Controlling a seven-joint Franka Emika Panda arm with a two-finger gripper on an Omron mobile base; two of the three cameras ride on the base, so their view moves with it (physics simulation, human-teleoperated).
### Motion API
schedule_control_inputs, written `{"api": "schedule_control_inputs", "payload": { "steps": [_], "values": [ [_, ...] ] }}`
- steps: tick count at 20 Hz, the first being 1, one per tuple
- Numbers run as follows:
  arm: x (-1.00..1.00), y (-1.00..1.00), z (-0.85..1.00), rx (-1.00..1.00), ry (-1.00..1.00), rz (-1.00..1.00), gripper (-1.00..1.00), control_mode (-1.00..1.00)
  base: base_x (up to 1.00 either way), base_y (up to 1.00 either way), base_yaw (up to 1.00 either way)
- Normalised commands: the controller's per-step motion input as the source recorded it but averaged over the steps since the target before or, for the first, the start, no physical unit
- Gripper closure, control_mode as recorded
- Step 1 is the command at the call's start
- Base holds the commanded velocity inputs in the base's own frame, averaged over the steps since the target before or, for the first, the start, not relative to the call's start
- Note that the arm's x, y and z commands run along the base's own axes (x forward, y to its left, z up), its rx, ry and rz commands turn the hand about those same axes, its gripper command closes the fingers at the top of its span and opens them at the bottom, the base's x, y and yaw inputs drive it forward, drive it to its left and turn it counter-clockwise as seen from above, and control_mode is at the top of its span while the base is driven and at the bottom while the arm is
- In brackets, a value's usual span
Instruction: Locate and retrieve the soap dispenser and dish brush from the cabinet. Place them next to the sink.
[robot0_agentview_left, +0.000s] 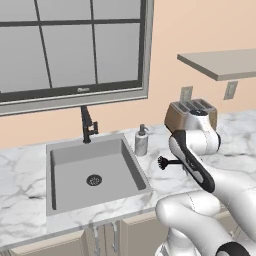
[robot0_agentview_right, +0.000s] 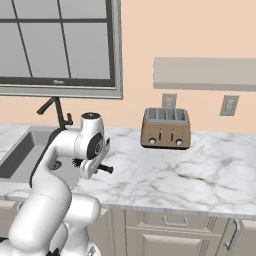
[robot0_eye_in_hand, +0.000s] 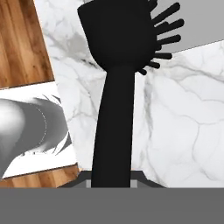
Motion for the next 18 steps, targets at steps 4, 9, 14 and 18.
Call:
{"api": "schedule_control_inputs", "payload": {
  "steps": [4,9,14,18],
  "values": [
    [0.26,-0.16,-0.39,-0.01,-0.07,0.00,1.00,-1.00,0.00,0.00,0.00],
    [0.34,-0.01,-0.25,0.00,-0.10,0.00,1.00,-1.00,0.00,0.00,0.00],
    [0.44,0.00,-0.25,0.00,-0.02,0.00,1.00,-1.00,0.00,0.00,0.00],
    [0.36,0.00,-0.36,0.00,-0.02,0.00,1.00,-1.00,0.00,0.00,0.00]
  ]
}}
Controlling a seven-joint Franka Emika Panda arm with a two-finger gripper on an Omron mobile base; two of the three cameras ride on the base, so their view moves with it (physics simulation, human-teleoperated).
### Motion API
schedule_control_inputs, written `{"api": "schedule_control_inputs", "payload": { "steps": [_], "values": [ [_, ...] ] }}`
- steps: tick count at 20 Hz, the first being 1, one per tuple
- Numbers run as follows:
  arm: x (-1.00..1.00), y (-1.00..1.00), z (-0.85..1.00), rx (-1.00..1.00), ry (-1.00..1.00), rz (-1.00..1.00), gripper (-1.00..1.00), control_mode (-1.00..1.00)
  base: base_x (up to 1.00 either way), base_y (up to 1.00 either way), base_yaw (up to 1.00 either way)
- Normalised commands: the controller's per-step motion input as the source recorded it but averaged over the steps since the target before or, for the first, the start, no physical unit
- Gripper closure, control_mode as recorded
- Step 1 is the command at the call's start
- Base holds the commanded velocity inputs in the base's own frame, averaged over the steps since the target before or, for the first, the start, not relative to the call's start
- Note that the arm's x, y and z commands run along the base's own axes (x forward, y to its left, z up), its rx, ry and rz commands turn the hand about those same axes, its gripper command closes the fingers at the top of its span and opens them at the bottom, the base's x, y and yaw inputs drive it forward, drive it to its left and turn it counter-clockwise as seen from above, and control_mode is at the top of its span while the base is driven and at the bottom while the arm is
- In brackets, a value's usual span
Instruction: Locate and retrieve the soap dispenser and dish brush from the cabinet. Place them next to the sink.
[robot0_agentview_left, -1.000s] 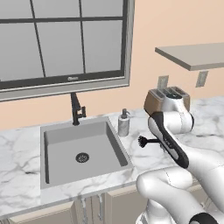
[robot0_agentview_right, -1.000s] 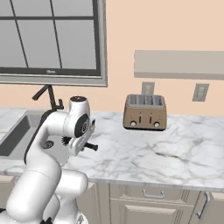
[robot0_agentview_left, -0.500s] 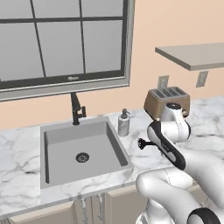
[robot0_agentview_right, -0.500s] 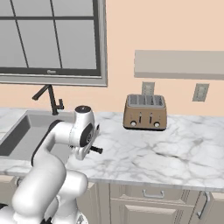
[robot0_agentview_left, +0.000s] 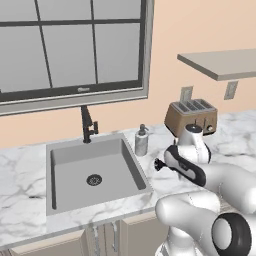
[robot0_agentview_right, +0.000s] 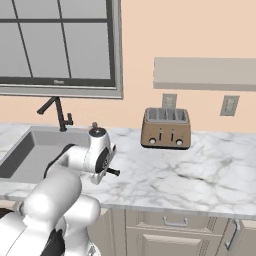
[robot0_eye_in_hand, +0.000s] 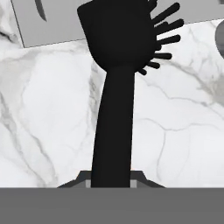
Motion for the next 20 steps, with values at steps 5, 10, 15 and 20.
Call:
{"api": "schedule_control_inputs", "payload": {
  "steps": [5,10,15,20],
  "values": [
    [0.19,0.00,-0.16,0.00,0.00,0.00,1.00,-1.00,0.00,0.00,0.00],
    [0.11,0.08,-0.15,0.01,0.00,0.00,-1.00,-1.00,0.00,0.00,0.00],
    [0.07,0.07,-0.17,0.02,0.00,0.00,-1.00,-1.00,0.00,0.00,0.00],
    [0.10,0.01,-0.18,0.03,0.00,0.00,-1.00,-1.00,0.00,0.00,0.00]
  ]
}}
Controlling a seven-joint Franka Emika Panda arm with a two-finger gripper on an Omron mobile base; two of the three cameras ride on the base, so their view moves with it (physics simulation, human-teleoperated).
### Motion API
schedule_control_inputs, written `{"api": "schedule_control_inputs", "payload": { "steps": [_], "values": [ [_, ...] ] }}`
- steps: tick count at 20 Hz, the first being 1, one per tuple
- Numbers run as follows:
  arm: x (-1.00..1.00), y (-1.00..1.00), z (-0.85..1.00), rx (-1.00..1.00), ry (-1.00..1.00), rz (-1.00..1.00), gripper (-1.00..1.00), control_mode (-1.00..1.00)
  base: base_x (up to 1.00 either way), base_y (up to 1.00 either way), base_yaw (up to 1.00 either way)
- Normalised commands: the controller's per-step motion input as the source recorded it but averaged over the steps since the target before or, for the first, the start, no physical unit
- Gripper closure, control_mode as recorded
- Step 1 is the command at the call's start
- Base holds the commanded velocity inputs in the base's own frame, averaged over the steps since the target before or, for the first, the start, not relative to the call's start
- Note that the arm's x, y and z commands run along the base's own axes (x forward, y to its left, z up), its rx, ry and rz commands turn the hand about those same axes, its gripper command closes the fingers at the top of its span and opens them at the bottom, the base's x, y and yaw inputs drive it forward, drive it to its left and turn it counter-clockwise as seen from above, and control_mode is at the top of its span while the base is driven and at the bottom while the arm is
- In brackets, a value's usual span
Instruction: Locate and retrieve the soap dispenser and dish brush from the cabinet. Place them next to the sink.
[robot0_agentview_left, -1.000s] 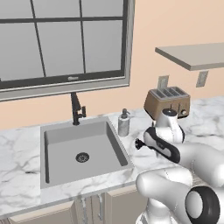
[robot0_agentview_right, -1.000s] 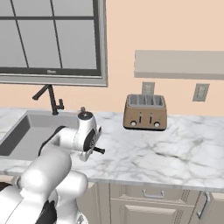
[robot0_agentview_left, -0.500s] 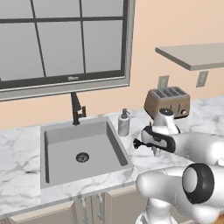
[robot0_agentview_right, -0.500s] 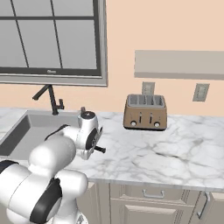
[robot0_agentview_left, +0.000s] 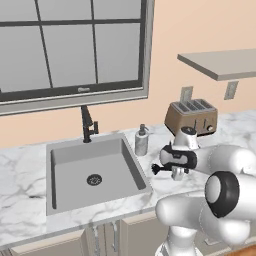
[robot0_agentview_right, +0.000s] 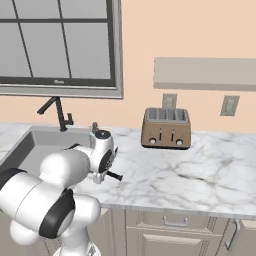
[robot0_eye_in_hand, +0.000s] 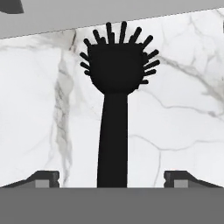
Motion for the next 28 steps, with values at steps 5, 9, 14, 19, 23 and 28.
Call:
{"api": "schedule_control_inputs", "payload": {
  "steps": [5,9,14,19,23,28],
  "values": [
    [0.03,0.12,0.12,-0.05,0.08,0.00,-1.00,-1.00,0.00,0.00,0.00],
    [-0.05,0.13,0.76,-0.08,0.12,0.00,-1.00,-1.00,0.00,0.00,0.00],
    [-0.18,0.00,0.82,0.00,0.09,-0.05,-1.00,-1.00,0.00,0.00,0.00],
    [-0.52,0.00,0.49,0.00,0.11,-0.04,-1.00,-1.00,0.00,0.00,0.00],
    [-0.57,0.04,-0.06,0.00,0.00,-0.29,-1.00,-1.00,0.00,0.00,0.00],
    [-0.48,0.00,-0.01,0.02,-0.02,-0.36,-1.00,-1.00,0.00,0.00,0.00]
  ]
}}
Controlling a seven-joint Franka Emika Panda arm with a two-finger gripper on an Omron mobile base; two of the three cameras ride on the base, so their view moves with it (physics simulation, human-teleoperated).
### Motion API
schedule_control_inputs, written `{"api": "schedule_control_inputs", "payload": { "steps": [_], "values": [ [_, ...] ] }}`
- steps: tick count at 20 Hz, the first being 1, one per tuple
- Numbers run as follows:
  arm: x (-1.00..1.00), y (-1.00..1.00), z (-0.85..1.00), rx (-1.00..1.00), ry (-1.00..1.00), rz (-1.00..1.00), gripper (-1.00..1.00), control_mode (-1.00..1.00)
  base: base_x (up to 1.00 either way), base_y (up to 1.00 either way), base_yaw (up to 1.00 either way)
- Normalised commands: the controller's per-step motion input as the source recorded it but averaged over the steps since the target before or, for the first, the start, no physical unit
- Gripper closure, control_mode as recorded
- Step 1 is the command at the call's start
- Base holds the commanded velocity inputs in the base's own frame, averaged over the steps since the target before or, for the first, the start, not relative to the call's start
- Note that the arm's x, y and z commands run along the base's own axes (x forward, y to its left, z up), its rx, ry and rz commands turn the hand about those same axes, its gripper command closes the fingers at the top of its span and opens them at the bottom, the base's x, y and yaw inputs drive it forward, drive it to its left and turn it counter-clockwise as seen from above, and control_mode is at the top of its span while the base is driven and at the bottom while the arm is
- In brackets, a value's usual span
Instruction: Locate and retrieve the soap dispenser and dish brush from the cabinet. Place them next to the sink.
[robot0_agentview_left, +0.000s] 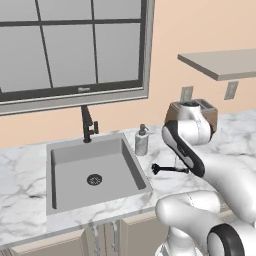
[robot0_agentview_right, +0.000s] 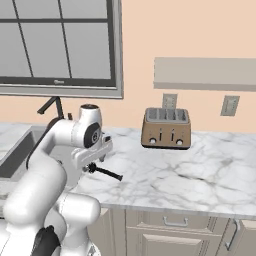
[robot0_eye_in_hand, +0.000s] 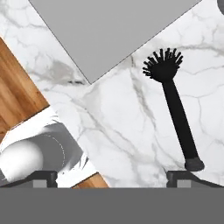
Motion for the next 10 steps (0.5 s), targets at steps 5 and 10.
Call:
{"api": "schedule_control_inputs", "payload": {
  "steps": [5,10],
  "values": [
    [-0.60,0.00,0.00,-0.01,-0.07,-0.23,-1.00,-1.00,0.00,0.00,0.00],
    [-0.29,0.00,0.04,-0.06,-0.01,-0.23,-1.00,-1.00,0.00,0.00,0.00]
  ]
}}
